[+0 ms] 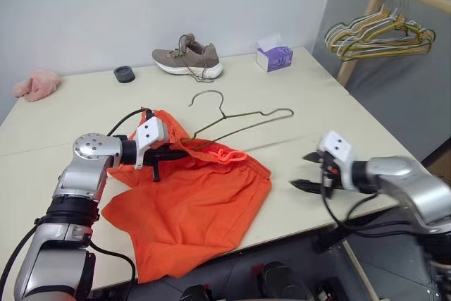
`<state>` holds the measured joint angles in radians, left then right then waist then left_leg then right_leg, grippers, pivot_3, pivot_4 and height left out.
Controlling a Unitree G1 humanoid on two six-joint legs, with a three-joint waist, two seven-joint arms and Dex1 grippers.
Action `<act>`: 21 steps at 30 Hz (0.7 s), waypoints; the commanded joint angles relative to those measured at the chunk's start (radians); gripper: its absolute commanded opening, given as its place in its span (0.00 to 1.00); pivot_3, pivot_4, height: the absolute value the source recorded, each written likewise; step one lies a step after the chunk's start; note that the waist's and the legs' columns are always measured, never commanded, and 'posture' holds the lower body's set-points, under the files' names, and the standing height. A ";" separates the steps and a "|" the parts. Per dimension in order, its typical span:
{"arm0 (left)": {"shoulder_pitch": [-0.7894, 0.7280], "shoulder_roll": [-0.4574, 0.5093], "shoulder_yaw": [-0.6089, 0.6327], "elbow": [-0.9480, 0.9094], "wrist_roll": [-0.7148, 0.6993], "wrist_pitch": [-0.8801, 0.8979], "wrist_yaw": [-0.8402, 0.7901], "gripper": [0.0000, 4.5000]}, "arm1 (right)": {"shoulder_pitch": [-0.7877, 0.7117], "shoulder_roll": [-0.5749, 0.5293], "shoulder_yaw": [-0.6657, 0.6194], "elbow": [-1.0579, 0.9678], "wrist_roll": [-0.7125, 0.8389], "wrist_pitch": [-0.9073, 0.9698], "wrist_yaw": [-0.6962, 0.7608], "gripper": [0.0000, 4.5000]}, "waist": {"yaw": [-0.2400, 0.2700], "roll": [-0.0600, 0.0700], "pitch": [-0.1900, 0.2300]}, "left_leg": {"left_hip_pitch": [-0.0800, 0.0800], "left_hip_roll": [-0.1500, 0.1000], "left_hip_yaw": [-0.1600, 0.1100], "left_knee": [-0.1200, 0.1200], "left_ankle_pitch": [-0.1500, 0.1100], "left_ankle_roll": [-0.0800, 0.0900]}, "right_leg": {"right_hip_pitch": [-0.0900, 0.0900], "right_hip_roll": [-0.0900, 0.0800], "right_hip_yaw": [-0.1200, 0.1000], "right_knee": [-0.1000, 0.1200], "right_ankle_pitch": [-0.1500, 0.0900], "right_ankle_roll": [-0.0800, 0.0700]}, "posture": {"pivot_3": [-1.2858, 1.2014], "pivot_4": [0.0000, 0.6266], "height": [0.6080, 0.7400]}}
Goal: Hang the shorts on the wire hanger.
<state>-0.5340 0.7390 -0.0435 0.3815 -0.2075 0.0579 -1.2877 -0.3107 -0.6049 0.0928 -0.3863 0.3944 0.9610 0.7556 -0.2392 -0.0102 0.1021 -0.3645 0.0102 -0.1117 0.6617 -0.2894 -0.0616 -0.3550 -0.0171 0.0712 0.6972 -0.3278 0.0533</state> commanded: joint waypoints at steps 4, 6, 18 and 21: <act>0.009 0.013 0.040 -0.068 -0.035 0.031 0.018 0.00 | -0.022 0.138 -0.015 -0.019 0.011 0.095 -0.176 0.99 | 0.002 -0.001 0.000 | 0.000 0.000 0.000 0.001 0.000 0.000 | 0.001 -0.001 0.000 0.000 0.000 0.000 | 0.42 0.05 1.00; 0.012 0.015 0.041 -0.080 -0.038 0.041 0.019 0.00 | -0.026 0.155 0.008 -0.001 -0.006 0.080 -0.195 0.99 | 0.002 0.000 0.000 | 0.000 -0.001 0.000 0.001 0.000 0.000 | 0.001 -0.001 0.000 0.000 0.000 0.000 | 0.42 0.05 1.00; 0.032 0.020 0.051 -0.128 -0.055 0.083 0.037 0.00 | -0.032 0.221 0.127 0.107 -0.076 -0.011 -0.240 0.78 | -0.007 -0.001 0.000 | 0.000 -0.001 0.000 0.001 0.000 0.000 | 0.000 -0.001 0.000 0.000 0.000 0.000 | 0.43 0.04 1.00; 0.038 0.018 0.059 -0.144 -0.069 0.106 0.044 0.00 | -0.025 0.240 0.132 0.117 -0.089 -0.035 -0.254 0.53 | -0.007 -0.001 0.000 | 0.000 -0.001 0.000 0.000 0.000 0.000 | 0.000 -0.001 0.000 0.000 0.000 0.000 | 0.43 0.05 1.00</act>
<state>-0.4887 0.7424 -0.0299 0.2793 -0.2469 0.1535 -1.2529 -0.3291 -0.3741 0.2226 -0.2575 0.3145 0.9620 0.5114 -0.2462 -0.0108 0.1016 -0.3645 0.0093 -0.1118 0.6621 -0.2893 -0.0616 -0.3549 -0.0184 0.0711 0.6970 -0.3277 0.0536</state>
